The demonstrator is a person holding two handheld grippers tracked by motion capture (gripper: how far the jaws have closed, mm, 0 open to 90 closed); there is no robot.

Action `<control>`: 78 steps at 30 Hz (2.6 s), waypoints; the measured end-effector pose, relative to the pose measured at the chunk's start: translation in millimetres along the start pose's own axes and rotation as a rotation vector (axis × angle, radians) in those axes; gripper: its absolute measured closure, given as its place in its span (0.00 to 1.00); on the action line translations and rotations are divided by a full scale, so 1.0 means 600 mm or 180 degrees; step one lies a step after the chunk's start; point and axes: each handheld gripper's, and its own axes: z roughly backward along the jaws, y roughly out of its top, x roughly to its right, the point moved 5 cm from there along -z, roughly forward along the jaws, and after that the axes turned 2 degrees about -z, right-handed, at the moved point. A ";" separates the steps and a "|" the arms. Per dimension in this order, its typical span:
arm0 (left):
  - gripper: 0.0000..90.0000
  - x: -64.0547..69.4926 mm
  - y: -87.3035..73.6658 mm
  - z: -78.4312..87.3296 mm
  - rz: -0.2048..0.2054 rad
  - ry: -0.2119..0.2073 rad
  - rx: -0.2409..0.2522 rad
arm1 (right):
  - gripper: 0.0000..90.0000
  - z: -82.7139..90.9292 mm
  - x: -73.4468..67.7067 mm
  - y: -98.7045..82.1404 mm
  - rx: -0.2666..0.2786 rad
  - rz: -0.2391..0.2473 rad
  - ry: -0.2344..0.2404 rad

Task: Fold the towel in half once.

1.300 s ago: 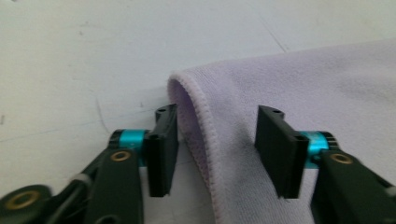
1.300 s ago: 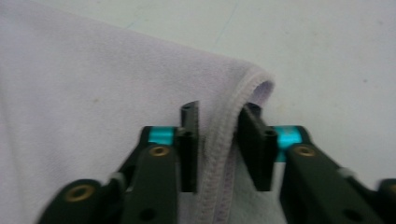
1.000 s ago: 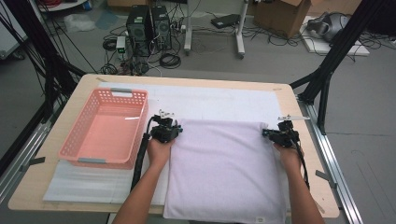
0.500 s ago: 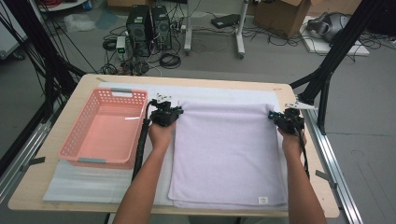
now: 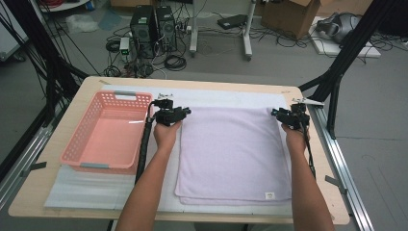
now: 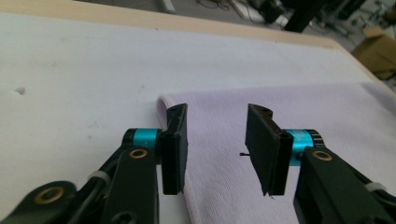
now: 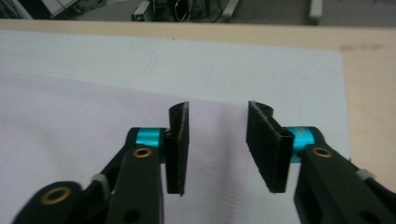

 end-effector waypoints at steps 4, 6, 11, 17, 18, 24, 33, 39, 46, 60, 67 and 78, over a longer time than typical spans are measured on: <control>0.61 0.022 -0.006 0.010 -0.0149 -0.0098 0.0086 | 0.59 0.020 -0.006 -0.005 -0.0050 0.0110 0.0041; 0.60 0.030 -0.013 0.014 -0.0173 -0.0137 0.0083 | 0.58 0.033 -0.010 -0.004 -0.0071 0.0201 0.0062; 0.55 0.048 -0.028 0.031 -0.0267 -0.0274 0.0123 | 0.56 0.067 -0.027 -0.006 -0.0108 0.0361 0.0153; 0.50 0.065 -0.047 0.063 -0.0372 -0.0396 0.0167 | 0.48 0.108 -0.040 -0.028 -0.0136 0.0451 0.0277; 0.48 0.068 -0.050 0.067 -0.0400 -0.0420 0.0094 | 0.47 0.114 -0.042 -0.033 -0.0160 0.0478 0.0263; 0.48 0.086 -0.068 0.108 -0.0534 -0.0503 0.0275 | 0.52 0.157 -0.063 -0.073 -0.0104 0.0661 0.0349; 0.50 0.099 -0.117 0.153 -0.0556 -0.0581 0.0246 | 0.59 0.205 -0.077 -0.162 -0.0153 0.0651 0.0429; 0.51 0.099 -0.158 0.185 -0.0522 -0.0575 0.0167 | 0.65 0.236 -0.083 -0.207 -0.0203 0.0604 0.0379; 0.52 0.097 -0.194 0.227 -0.0523 -0.0586 0.0105 | 0.79 0.274 -0.087 -0.248 -0.0282 0.0578 0.0303; 0.55 0.098 -0.235 0.271 -0.0475 -0.0621 0.0002 | 0.89 0.290 -0.104 -0.292 -0.0510 0.0518 0.0330; 0.55 0.092 -0.238 0.275 -0.0435 -0.0600 -0.0014 | 0.97 0.308 -0.114 -0.274 -0.0436 0.0593 0.0254; 0.64 0.108 -0.253 0.278 -0.0357 -0.0685 -0.0234 | 0.97 0.310 -0.101 -0.287 -0.0639 0.0584 0.0095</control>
